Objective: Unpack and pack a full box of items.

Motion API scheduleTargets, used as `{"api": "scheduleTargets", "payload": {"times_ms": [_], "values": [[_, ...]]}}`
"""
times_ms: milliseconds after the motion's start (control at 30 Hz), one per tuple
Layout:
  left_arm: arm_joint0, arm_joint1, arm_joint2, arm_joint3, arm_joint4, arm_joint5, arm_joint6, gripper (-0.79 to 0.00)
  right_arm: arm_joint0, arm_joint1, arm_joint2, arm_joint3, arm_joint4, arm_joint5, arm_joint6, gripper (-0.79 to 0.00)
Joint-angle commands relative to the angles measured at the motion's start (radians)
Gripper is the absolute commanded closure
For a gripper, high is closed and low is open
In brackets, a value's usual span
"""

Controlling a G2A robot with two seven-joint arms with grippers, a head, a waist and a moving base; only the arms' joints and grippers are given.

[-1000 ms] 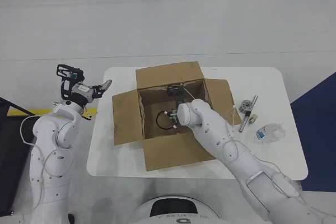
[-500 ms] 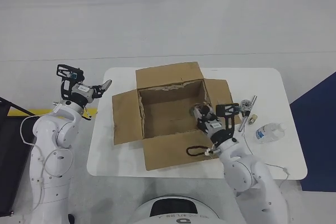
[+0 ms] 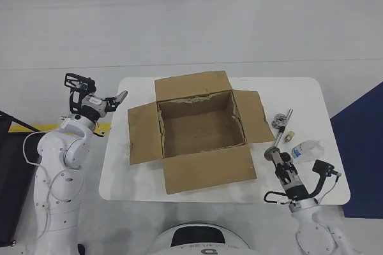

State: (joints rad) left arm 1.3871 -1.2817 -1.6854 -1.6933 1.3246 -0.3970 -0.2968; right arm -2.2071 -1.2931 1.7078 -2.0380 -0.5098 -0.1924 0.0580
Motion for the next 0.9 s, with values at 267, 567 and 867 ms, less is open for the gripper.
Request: {"api": "scheduleTargets", "payload": {"times_ms": [267, 567, 867], "values": [[0.0, 0.0, 0.0, 0.0, 0.0, 0.0, 0.0, -0.785, 0.274, 0.022, 0.034, 0.225, 0.126, 0.254, 0.396, 0.0], [0.0, 0.0, 0.0, 0.0, 0.0, 0.0, 0.0, -0.785, 0.299, 0.029, 0.029, 0.272, 0.101, 0.319, 0.456, 0.0], [0.0, 0.0, 0.0, 0.0, 0.0, 0.0, 0.0, -0.785, 0.266, 0.028, 0.011, 0.247, 0.09, 0.369, 0.424, 0.0]]}}
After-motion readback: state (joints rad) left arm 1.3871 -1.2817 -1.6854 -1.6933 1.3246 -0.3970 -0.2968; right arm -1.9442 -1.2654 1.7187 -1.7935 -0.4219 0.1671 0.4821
